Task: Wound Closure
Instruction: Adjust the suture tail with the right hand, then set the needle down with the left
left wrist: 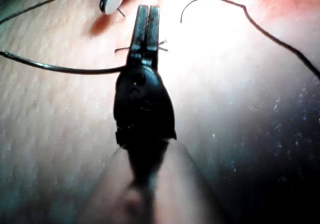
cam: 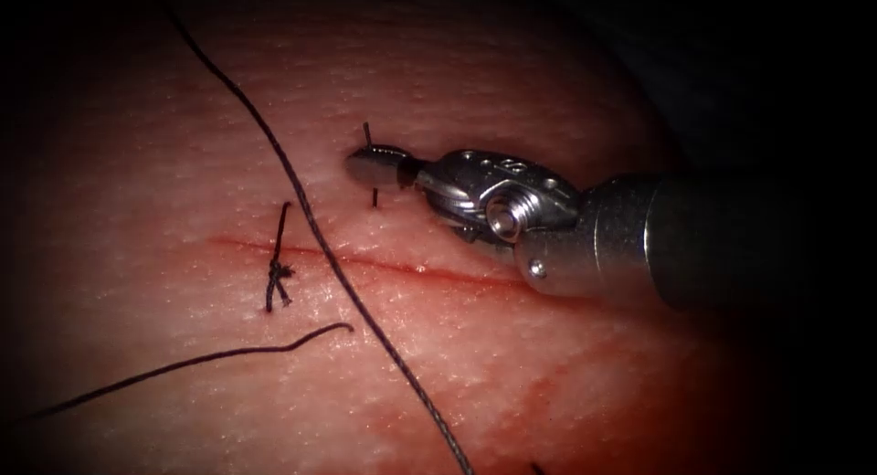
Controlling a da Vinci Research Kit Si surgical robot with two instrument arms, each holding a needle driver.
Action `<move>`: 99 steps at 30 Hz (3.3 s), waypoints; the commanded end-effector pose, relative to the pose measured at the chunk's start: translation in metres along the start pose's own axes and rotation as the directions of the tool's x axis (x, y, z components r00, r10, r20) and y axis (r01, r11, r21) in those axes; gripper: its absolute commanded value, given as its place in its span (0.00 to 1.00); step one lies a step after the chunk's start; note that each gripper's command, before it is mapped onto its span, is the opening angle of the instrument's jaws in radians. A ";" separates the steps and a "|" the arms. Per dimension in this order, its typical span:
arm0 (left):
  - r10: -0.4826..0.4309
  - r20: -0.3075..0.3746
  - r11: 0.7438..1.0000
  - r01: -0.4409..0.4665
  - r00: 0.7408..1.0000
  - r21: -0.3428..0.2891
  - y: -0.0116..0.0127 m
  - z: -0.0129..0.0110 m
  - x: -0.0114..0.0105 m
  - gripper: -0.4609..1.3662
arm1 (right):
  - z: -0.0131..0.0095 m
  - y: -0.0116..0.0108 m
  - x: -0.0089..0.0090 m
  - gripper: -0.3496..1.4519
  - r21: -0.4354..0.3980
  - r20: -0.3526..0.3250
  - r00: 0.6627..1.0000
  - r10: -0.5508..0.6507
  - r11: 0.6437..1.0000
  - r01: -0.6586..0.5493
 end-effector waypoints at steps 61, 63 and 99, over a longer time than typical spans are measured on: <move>0.011 0.146 0.991 -0.030 0.989 0.127 -0.0032 -0.0229 0.0026 0.06 | -0.0082 -0.0023 0.0007 0.81 0.027 -0.225 0.959 -0.170 0.983 0.180; 0.013 0.153 0.993 -0.031 0.988 0.118 -0.0036 -0.0196 0.0009 0.06 | -0.0082 -0.0023 0.0005 0.80 0.025 -0.220 0.960 -0.172 0.983 0.182; -0.109 0.147 0.965 0.140 0.983 -0.222 -0.0083 0.0189 -0.0127 0.06 | -0.0319 0.0069 0.0063 0.87 -0.295 -0.148 0.948 -0.282 0.927 0.230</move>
